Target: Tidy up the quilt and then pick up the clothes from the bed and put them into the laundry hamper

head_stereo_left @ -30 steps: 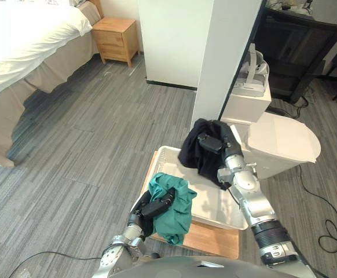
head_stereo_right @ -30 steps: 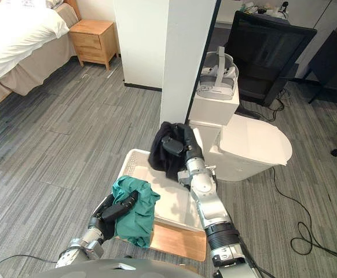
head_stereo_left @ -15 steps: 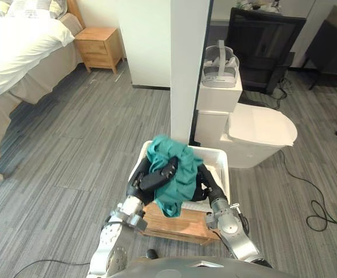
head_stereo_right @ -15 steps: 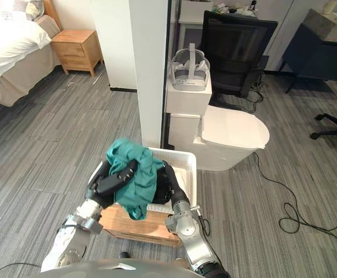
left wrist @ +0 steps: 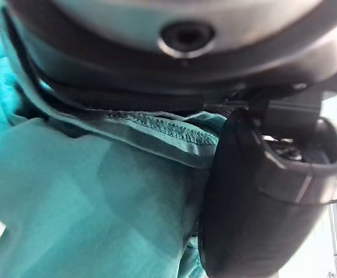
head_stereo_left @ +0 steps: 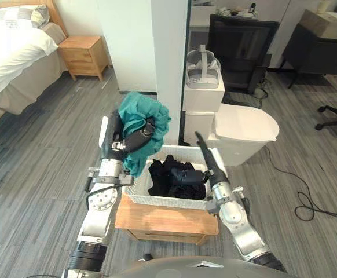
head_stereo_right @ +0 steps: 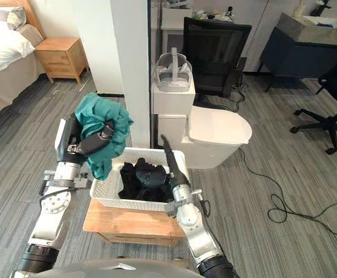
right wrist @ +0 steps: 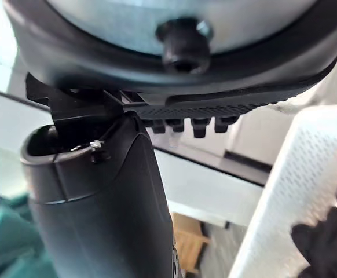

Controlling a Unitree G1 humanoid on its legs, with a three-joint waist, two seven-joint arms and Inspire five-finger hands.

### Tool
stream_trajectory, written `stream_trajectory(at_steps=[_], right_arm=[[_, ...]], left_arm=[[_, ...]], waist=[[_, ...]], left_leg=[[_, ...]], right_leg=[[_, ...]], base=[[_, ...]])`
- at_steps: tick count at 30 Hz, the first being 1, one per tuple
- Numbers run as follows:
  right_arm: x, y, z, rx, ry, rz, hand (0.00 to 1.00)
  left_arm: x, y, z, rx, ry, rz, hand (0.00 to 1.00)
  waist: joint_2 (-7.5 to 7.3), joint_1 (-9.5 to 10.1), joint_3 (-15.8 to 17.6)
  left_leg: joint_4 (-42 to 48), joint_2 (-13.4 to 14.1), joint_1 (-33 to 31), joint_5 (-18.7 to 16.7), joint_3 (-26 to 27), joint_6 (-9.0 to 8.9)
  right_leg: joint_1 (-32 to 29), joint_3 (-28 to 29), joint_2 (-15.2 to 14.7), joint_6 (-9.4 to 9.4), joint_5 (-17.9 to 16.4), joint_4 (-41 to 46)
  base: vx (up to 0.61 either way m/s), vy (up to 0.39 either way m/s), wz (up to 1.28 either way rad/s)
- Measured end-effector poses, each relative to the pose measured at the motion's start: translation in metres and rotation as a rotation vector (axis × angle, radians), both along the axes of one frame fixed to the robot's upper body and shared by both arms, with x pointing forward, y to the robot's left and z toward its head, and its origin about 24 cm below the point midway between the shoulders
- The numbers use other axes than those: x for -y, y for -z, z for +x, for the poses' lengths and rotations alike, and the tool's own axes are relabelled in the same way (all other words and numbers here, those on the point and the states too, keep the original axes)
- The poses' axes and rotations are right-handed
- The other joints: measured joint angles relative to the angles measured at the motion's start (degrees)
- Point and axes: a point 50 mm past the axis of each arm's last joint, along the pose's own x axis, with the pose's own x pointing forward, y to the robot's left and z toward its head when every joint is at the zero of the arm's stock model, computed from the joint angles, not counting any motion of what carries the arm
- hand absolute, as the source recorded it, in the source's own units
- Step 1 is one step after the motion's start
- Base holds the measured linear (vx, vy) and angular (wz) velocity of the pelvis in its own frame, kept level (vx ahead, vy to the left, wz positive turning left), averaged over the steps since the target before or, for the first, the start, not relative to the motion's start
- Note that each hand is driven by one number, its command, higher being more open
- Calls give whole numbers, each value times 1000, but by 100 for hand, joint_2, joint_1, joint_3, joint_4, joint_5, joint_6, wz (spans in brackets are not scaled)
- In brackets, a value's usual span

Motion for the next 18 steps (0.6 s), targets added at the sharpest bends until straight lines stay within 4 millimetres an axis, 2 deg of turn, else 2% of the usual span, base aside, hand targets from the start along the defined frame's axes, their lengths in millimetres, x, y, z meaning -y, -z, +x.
stream_trajectory(at_steps=[3,4,6,7,9,12,14,18], right_arm=[[26,-26,6,116,101,15,100],[38,-35,6,155,137,32,100],[46,-44,6,191,164,41,100],[53,-49,4,216,185,57,100],[57,-53,0,234,196,71,100],[63,-58,-9,251,191,112,100],[67,-58,-18,236,177,169,100],[76,-53,-33,202,189,211,100]], left_arm=[[-20,-3,-3,4,-24,31,0],[-26,0,-6,-9,-30,37,0],[-31,6,-13,-40,-34,31,0],[-33,16,-20,-84,-27,18,0],[-31,26,-25,-134,-7,15,0],[-21,52,-26,-243,32,-6,0],[-13,79,-31,-367,38,-5,0],[-1,110,-47,-519,50,32,0]], waist=[[5,-35,-6],[17,-37,-21],[38,-52,-37],[60,-61,-51],[77,-86,-91],[93,-135,-136],[75,-242,-225],[6,-414,-286]], left_leg=[[-2,0,-2,4,18,9],[-2,1,-2,-6,47,2],[-3,3,22,-36,108,-37],[-4,7,79,-58,211,-40],[-4,9,90,-75,280,-46],[-5,10,84,-101,435,-58],[-5,10,80,-145,573,-63],[-4,21,94,-206,780,-83]], right_leg=[[7,10,0,-13,25,-36],[-3,36,1,-50,2,-42],[-29,122,5,-50,2,-47],[-31,180,8,-47,-1,-59],[-49,246,11,-42,-4,-75],[-127,389,15,-19,-12,-83],[-200,518,23,-15,-3,-84],[-229,701,45,14,87,-141]], base=[[-15,35,-2],[-20,47,-6],[-16,44,-15],[-16,42,-26],[-3,34,-22],[19,27,-26],[42,14,-30],[86,-6,-31]])
